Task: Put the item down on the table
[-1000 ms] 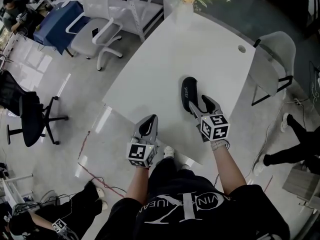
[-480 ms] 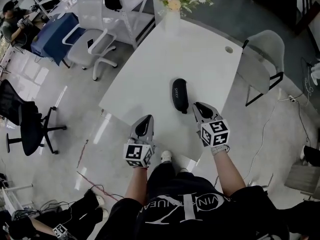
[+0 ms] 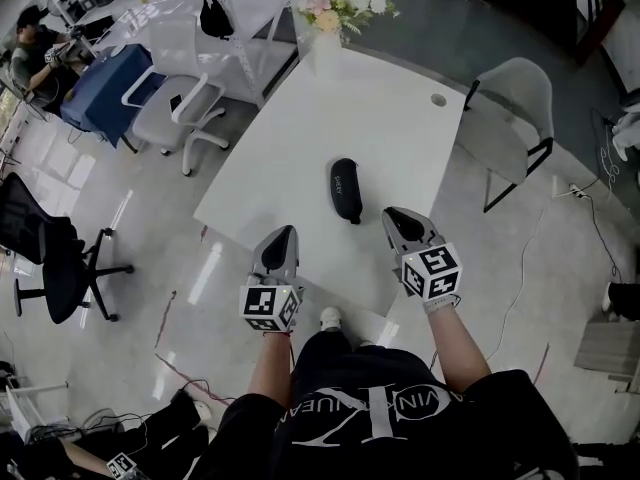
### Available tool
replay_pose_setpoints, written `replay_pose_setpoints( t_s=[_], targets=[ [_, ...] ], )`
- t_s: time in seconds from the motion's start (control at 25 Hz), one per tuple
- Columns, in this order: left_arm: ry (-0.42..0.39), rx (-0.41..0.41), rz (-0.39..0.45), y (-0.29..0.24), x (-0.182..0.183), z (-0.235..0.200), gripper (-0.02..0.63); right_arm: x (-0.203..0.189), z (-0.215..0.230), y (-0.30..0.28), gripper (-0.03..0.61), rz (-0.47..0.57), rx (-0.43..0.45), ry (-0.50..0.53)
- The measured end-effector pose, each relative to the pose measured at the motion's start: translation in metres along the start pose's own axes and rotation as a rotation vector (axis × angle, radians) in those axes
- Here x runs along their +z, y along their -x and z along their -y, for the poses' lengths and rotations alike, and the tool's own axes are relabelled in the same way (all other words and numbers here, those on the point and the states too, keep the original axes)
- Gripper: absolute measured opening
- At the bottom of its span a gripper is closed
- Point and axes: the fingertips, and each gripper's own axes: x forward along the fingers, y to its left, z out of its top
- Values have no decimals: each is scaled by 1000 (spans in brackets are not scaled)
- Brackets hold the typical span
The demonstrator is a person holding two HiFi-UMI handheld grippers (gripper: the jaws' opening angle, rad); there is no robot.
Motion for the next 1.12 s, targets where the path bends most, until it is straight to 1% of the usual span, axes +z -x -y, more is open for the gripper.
replay_pose_setpoints(
  t_s=[0.24,0.72,0.96,1.12],
  targets=[
    [-21,-4,28,5,16,13,12,14,-4,18,26,43,13,13],
    [-37,-2,78,24,41,31,11,36,-17,47,23,115,47,39],
    [-39,0,81,35,43,40,11,38,-22,58,23,124,65,51],
    [-44,18,87,43,44,45,11,37,-24,67,23,131,72,62]
  ],
)
